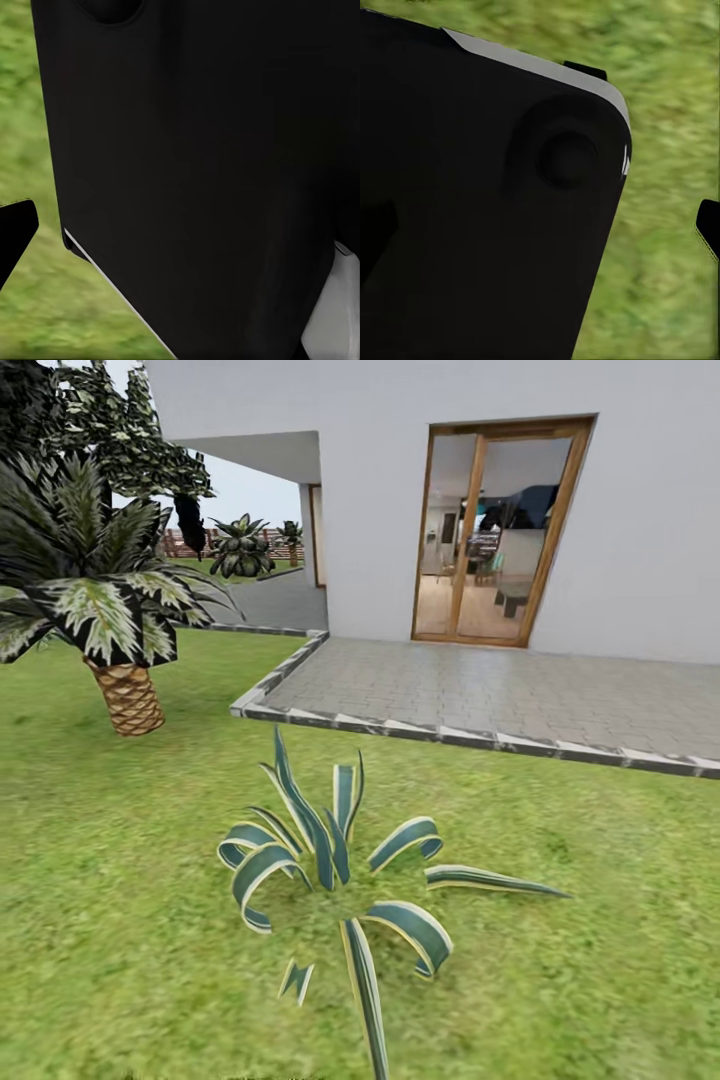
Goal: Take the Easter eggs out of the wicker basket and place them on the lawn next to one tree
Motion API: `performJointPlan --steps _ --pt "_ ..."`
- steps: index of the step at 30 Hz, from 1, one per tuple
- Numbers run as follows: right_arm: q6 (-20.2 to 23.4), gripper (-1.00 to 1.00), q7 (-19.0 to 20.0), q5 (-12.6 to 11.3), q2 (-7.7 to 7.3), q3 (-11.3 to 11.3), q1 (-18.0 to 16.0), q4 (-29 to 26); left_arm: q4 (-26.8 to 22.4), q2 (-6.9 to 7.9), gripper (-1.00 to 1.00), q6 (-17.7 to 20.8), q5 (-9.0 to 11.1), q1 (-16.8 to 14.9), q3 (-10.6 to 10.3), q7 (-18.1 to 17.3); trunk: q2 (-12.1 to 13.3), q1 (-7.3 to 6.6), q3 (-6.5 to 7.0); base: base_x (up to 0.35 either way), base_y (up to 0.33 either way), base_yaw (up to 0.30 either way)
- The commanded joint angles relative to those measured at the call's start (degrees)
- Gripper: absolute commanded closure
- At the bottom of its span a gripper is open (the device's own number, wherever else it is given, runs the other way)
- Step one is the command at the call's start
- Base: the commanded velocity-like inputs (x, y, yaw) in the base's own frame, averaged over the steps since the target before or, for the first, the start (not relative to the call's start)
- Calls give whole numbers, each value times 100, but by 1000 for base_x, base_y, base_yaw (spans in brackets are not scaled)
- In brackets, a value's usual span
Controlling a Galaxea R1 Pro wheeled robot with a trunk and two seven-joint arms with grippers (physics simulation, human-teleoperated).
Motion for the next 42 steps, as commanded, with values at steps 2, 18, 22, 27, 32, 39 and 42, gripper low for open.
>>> performJointPlan --steps 2,18,22,27,32,39,42 --pt "-15 -100 -3 4 -1 35 -3 4 -4 0 -100 -12 11 1 12 6 -2 0 -4 0 0 276" --pt "-15 -100 1 4 -10 35 -3 4 2 -1 -100 -12 -7 1 -21 8 -2 0 -4 0 -143 40" --pt "-15 -100 2 4 -10 35 -3 4 3 -1 -100 -12 -6 0 -20 8 -2 0 -4 0 -294 0" --pt "-15 -100 5 22 -10 35 -3 5 1 -1 -100 -12 -7 1 -20 8 -2 0 -4 0 -294 0" --pt "-15 -100 5 31 -10 35 -3 6 2 -1 -100 -12 0 1 -20 8 -2 0 -4 0 -280 0" --pt "-15 -100 4 39 -10 35 -3 7 -3 -1 -100 -12 1 1 -20 8 -2 0 -4 0 -248 0" --pt "-15 -100 5 39 -10 35 -3 5 1 -1 -100 -12 2 1 -20 8 -2 0 -4 0 -222 0"
